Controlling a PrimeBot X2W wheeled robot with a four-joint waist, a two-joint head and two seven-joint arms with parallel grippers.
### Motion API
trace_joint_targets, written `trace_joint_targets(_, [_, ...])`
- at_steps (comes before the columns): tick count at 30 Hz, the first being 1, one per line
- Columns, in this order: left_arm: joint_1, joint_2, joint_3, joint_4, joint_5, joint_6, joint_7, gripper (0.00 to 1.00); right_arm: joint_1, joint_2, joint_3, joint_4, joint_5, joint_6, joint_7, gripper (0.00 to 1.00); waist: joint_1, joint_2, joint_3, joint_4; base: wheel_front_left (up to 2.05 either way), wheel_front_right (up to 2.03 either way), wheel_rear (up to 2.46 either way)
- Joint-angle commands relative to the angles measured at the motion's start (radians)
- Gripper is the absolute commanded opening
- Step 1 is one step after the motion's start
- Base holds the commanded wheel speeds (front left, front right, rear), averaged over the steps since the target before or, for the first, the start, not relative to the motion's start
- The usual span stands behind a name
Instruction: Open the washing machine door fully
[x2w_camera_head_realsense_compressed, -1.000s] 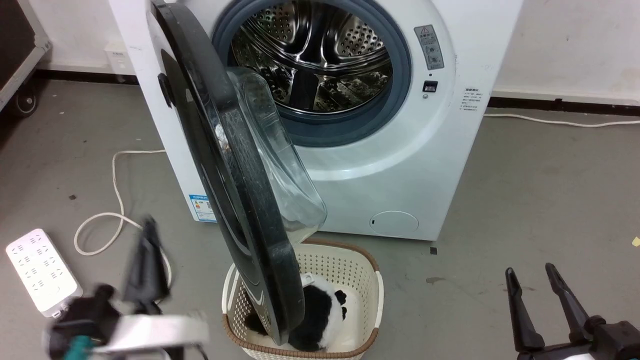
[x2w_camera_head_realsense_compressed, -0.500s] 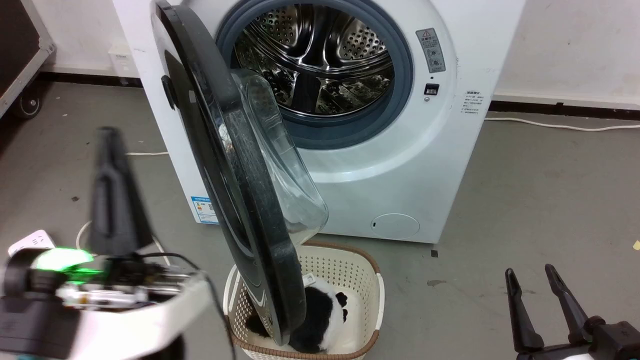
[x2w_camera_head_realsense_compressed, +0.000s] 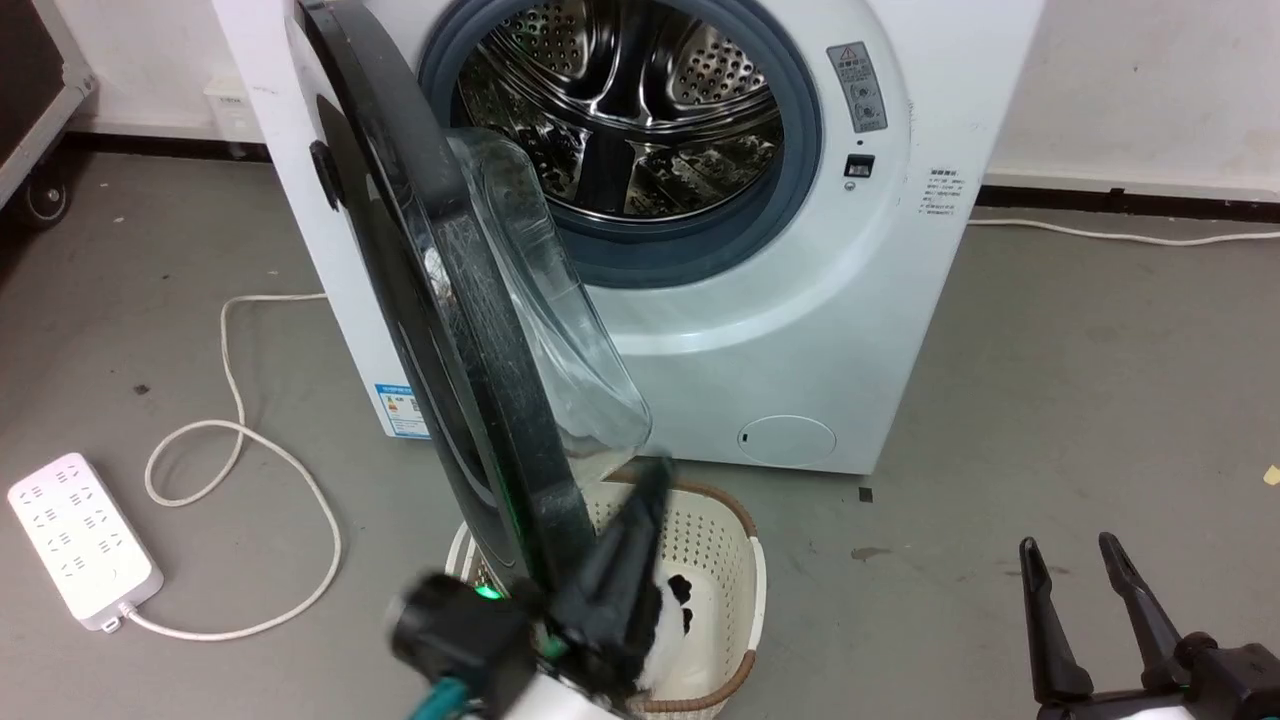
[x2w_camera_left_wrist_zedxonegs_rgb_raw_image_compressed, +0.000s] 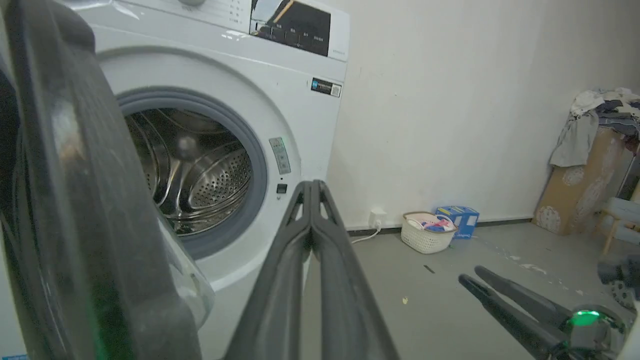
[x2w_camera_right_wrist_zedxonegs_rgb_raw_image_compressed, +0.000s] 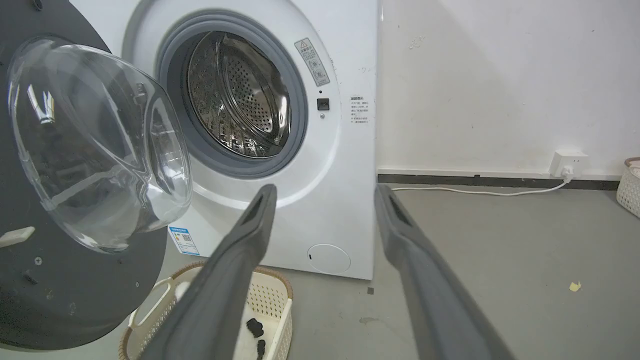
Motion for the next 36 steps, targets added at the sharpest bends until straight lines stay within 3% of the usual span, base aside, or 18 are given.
trace_joint_targets(1, [0.016,0.002,-0.013,0.035,-0.016,-0.004,0.012,0.0,-0.007,0.004,-0.001,0.003,0.007,-0.001,-0.005,1.0,0.0,0.0,0.001,0.0,0.0,0.0,0.0])
trace_joint_targets(5, [0.022,0.002,-0.037,0.159,-0.051,0.012,0.04,0.0,-0.01,0.004,0.008,0.014,0.009,-0.001,-0.005,1.0,0.0,0.0,0.006,-0.001,0.0,0.0,0.0])
trace_joint_targets(10, [0.009,0.002,0.001,0.284,-0.085,0.093,0.02,0.0,-0.011,0.004,0.011,0.02,0.015,-0.001,-0.005,1.0,0.0,0.0,0.012,0.007,0.0,0.0,0.0])
trace_joint_targets(19, [0.007,0.014,0.006,0.352,-0.095,0.094,0.007,0.0,-0.008,0.005,0.015,0.031,0.025,-0.001,-0.005,1.0,0.0,0.0,0.011,0.086,0.0,0.0,0.0])
trace_joint_targets(25, [0.01,0.028,0.042,0.365,-0.114,0.115,-0.011,0.0,0.007,0.005,0.025,0.04,0.026,-0.001,-0.005,1.0,0.0,0.0,0.006,0.205,0.0,0.0,0.0])
trace_joint_targets(28, [-0.002,0.053,0.088,0.357,-0.127,0.133,-0.021,0.0,0.001,0.005,0.027,0.043,0.019,-0.001,-0.005,1.0,0.0,0.0,0.017,0.269,0.0,0.0,0.0])
trace_joint_targets(36, [-0.053,0.111,0.213,0.372,-0.179,0.163,-0.028,0.0,-0.026,0.005,0.044,0.041,-0.018,-0.001,-0.005,1.0,0.0,0.0,0.079,0.311,0.0,0.0,0.0])
